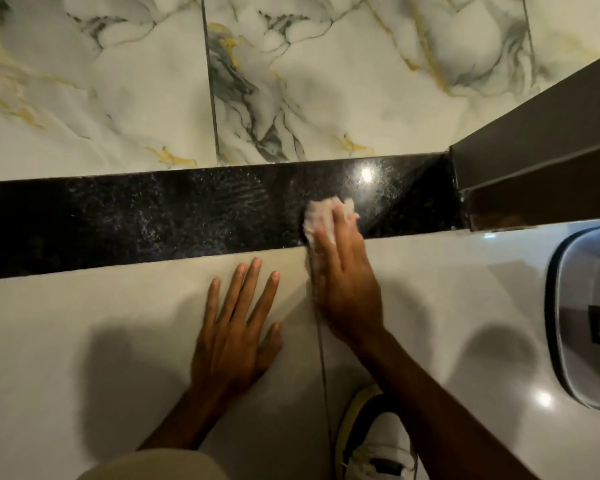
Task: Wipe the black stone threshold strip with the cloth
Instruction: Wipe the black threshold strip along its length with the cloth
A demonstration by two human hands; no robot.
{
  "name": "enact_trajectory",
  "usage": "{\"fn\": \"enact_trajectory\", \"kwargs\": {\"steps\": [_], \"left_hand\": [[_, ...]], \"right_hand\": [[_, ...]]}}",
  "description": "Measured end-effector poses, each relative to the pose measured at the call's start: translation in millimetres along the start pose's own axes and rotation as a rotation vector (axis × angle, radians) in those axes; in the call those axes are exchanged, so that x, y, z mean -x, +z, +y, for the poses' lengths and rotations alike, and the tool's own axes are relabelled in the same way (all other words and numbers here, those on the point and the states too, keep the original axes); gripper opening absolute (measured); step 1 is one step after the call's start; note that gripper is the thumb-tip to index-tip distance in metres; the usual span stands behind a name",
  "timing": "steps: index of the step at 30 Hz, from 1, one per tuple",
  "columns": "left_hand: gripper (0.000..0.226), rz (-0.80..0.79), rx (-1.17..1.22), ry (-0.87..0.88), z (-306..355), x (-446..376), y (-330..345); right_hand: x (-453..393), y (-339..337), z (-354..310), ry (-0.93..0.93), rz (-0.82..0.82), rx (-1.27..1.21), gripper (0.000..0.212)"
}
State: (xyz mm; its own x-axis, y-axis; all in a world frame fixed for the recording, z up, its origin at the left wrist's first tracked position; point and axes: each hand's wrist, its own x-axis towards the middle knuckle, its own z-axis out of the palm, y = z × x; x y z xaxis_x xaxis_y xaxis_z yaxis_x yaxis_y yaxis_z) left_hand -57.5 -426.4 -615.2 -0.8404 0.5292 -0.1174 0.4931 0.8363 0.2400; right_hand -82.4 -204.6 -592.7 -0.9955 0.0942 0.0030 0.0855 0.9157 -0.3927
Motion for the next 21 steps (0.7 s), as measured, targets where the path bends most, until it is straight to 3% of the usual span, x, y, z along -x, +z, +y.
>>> {"fn": "enact_trajectory", "kwargs": {"steps": [3,8,11,13,17,21], "left_hand": [[0.075,0.002,0.009,-0.006,0.7,-2.3,-5.1],[0.074,0.028,0.012,-0.011,0.5,0.7,4.0],[0.072,0.038,0.000,-0.006,-2.0,2.2,6.5],[0.071,0.024,0.007,0.001,-1.4,2.5,1.8],[0.072,0.005,0.023,-0.019,1.9,-0.6,-3.4],[0.075,0.029,0.015,-0.011,1.3,-0.1,1.0]], "right_hand": [[8.1,-16.9,25.1,0.133,0.113,0.015,0.061],[-90.9,-8.1,18.7,0.337,0.190,-0.069,0.068],[-84.5,3.0,9.7,0.000,0.085,0.027,0.064],[-40.3,-1.5,20.6,-0.095,0.026,0.000,0.065],[8.4,-37.2,63.8,0.169,0.079,-0.001,0.062],[-63.4,-41.4,75.6,0.475,0.261,-0.043,0.062]]}}
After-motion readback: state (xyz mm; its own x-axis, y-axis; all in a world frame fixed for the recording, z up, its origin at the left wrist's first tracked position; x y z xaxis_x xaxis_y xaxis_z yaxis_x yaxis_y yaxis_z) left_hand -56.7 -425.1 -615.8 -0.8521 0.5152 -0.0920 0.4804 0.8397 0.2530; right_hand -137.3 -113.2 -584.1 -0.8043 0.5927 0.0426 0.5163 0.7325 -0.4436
